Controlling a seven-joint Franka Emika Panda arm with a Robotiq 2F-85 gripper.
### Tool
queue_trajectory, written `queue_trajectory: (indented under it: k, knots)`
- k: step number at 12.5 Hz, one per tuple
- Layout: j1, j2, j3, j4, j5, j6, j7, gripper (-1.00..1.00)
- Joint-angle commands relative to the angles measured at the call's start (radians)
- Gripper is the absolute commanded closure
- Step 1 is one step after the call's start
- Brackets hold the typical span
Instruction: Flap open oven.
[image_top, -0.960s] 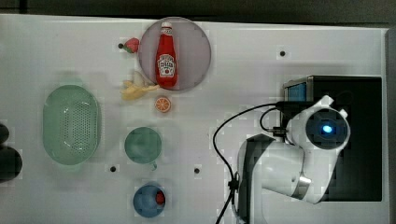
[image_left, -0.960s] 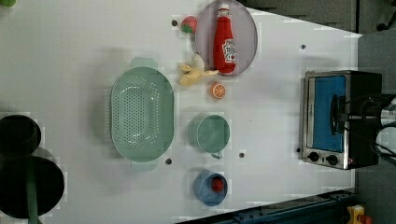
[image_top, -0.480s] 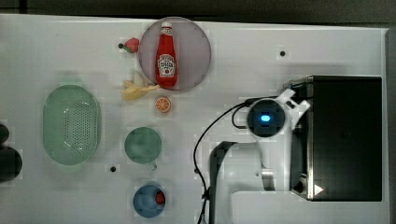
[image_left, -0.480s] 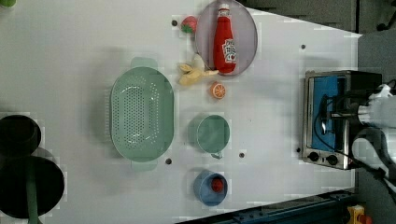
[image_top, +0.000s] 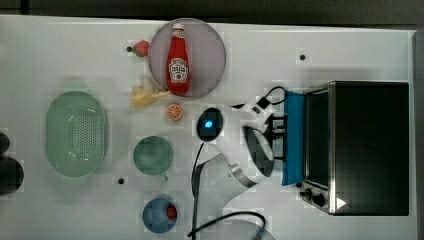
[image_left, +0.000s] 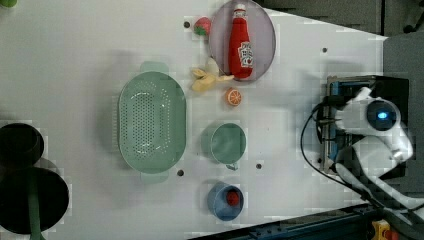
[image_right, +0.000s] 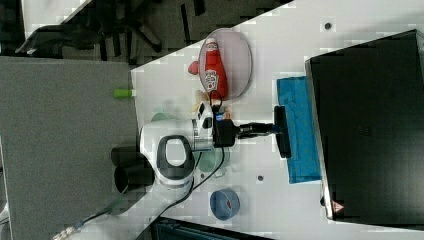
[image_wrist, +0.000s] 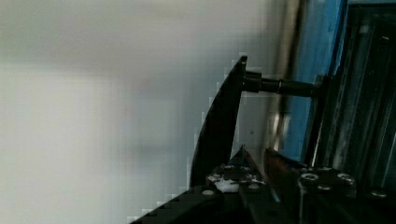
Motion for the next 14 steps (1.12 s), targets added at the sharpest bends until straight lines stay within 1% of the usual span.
queue_trajectory:
  k: [1, 2, 3, 5, 7, 8, 9, 10, 12, 14]
  knots:
    - [0.059, 0.089, 0.031, -0.012, -0.130, -0.017, 0.371, 0.65]
    - [0.076, 0.123, 0.031, -0.009, -0.171, -0.017, 0.428, 0.65]
    - [0.087, 0.158, 0.031, -0.003, -0.185, -0.014, 0.471, 0.65]
    - [0.102, 0.217, 0.031, 0.027, -0.185, -0.004, 0.514, 0.65]
    - [0.113, 0.223, 0.032, 0.054, -0.178, -0.018, 0.516, 0.65]
    - [0.115, 0.211, 0.034, 0.070, -0.155, -0.001, 0.521, 0.65]
    - [0.116, 0.189, 0.037, 0.084, -0.106, 0.016, 0.527, 0.65]
    - [0.116, 0.159, 0.040, 0.093, -0.023, 0.033, 0.529, 0.65]
    - [0.115, 0.079, 0.042, 0.090, 0.192, 0.030, 0.528, 0.65]
    - [0.113, -0.010, 0.040, 0.086, 0.361, 0.004, 0.520, 0.65]
